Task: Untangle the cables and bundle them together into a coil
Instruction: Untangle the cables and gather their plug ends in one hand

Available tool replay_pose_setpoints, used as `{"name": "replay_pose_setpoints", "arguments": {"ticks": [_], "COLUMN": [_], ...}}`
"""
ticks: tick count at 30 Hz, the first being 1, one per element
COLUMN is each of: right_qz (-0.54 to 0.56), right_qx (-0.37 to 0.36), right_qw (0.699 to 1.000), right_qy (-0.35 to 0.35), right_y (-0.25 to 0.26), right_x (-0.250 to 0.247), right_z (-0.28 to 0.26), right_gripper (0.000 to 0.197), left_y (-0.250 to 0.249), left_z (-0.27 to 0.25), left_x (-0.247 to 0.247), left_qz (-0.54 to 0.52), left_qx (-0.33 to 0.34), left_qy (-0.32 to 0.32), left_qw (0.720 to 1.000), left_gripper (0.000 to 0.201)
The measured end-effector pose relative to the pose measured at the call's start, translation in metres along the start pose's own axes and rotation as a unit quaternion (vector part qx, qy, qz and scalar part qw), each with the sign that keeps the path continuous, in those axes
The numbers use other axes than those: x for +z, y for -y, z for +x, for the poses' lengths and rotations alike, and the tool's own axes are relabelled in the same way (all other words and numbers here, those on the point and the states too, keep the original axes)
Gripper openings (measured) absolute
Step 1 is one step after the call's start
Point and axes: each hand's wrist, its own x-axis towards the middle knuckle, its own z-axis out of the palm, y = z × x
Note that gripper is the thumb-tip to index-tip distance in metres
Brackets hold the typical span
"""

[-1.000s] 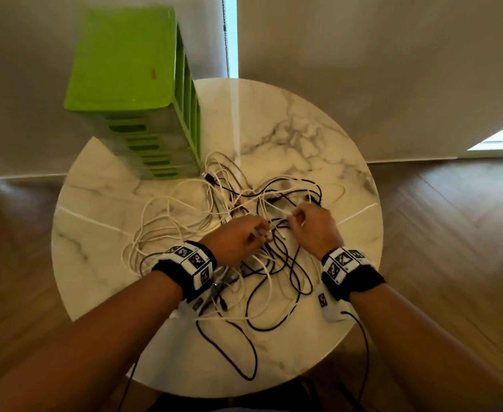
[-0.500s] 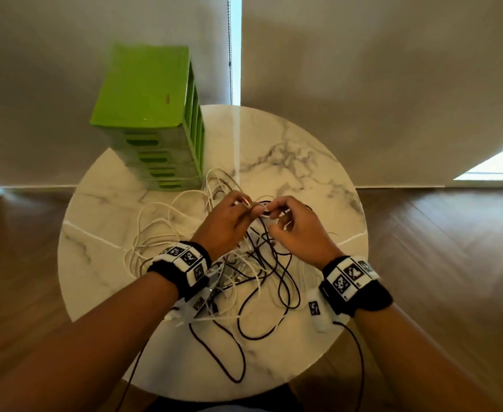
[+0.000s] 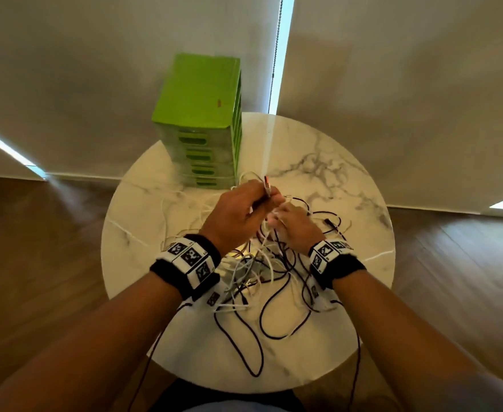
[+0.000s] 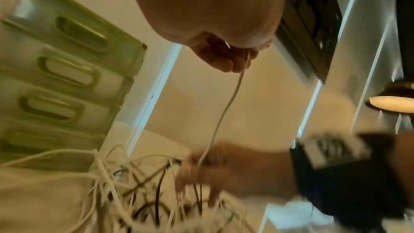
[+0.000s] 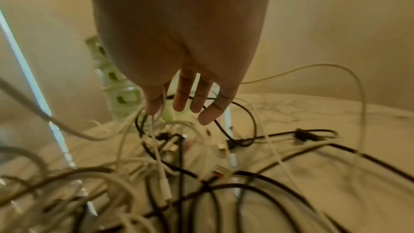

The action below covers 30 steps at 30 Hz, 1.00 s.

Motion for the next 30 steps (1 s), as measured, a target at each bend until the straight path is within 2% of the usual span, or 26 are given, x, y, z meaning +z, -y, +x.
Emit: {"name": "replay_pose_setpoints", "arguments": {"ticks": [2, 4, 6, 8, 10, 12, 14, 15, 17, 20, 23, 26, 28, 30], "right_qz": [-0.024, -0.028, -0.02, 0.015, 0.05, 0.078, 0.081, 0.072, 0.053, 0.045, 0.04, 0.041, 0.028, 0.032], "right_qx": [0.044, 0.04, 0.008, -0.006, -0.013, -0.025, -0.044, -0.059, -0.079, -0.104, -0.104, -0.099, -0.105, -0.105], "right_qw": [0.999, 0.999, 0.999, 0.999, 0.998, 0.995, 0.995, 0.995, 0.995, 0.993, 0.994, 0.994, 0.992, 0.989], "right_qy": [0.016, -0.003, -0.042, -0.051, -0.043, -0.048, -0.045, -0.036, -0.014, 0.021, 0.019, 0.03, 0.063, 0.1], "right_y": [-0.021, -0.026, -0.022, -0.011, 0.006, 0.025, 0.043, 0.051, 0.062, 0.066, 0.063, 0.059, 0.055, 0.049], "right_x": [-0.008, -0.017, -0.025, -0.033, -0.041, -0.052, -0.062, -0.064, -0.065, -0.053, -0.046, -0.051, -0.052, -0.049], "right_z": [-0.001, -0.003, -0.007, -0.011, -0.015, -0.02, -0.026, -0.029, -0.033, -0.033, -0.031, -0.028, -0.025, -0.022], "right_gripper": [0.063, 0.053, 0.056, 0.065, 0.06, 0.056, 0.054, 0.052, 0.047, 0.039, 0.044, 0.053, 0.04, 0.031], "left_y": [-0.002, -0.001, 0.002, 0.002, 0.003, 0.005, 0.007, 0.009, 0.015, 0.019, 0.007, 0.012, 0.019, 0.021], "left_z": [0.007, 0.01, 0.011, 0.009, 0.005, 0.0, -0.004, -0.006, -0.009, -0.009, -0.003, -0.003, -0.008, -0.013], "left_x": [-0.02, -0.035, -0.044, -0.05, -0.053, -0.048, -0.038, -0.034, -0.026, -0.016, -0.015, -0.02, -0.025, -0.029], "left_qz": [-0.039, -0.1, -0.179, -0.302, -0.347, -0.252, -0.162, -0.125, -0.078, -0.119, -0.122, -0.041, -0.047, -0.125], "left_qx": [-0.071, -0.133, -0.174, -0.22, -0.27, -0.284, -0.277, -0.285, -0.316, -0.367, -0.387, -0.334, -0.305, -0.3], "left_qy": [-0.064, -0.111, -0.122, -0.066, 0.045, 0.174, 0.256, 0.267, 0.234, 0.164, 0.221, 0.302, 0.343, 0.337], "left_qw": [0.995, 0.98, 0.961, 0.925, 0.897, 0.909, 0.912, 0.912, 0.916, 0.908, 0.887, 0.892, 0.888, 0.884], "left_gripper": [0.028, 0.018, 0.023, 0.029, 0.035, 0.041, 0.046, 0.048, 0.05, 0.052, 0.062, 0.069, 0.052, 0.026]}}
